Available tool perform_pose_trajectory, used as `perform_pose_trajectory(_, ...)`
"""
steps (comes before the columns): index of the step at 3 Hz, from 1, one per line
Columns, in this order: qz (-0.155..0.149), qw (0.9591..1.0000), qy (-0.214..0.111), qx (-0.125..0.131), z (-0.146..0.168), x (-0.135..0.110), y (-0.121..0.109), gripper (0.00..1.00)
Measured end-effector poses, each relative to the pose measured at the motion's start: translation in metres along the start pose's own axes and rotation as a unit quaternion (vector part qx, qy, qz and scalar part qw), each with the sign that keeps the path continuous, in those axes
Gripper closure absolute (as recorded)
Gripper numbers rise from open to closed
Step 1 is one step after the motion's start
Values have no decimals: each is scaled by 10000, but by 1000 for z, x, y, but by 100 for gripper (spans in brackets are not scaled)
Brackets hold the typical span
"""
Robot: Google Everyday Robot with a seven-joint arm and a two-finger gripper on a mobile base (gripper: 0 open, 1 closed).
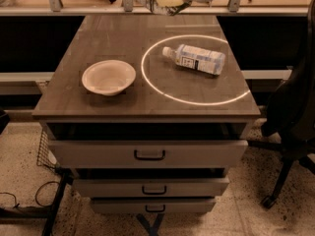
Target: Place green jalapeno chip bag into paper bowl
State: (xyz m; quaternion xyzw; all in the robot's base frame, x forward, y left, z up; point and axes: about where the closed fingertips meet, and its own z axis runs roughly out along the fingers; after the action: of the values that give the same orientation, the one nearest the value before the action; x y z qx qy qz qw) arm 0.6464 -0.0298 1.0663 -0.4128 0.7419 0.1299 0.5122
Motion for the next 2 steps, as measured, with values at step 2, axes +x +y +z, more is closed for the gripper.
perform_pose_trajectory(2,-355,9953,642,-639,45,27,60,100)
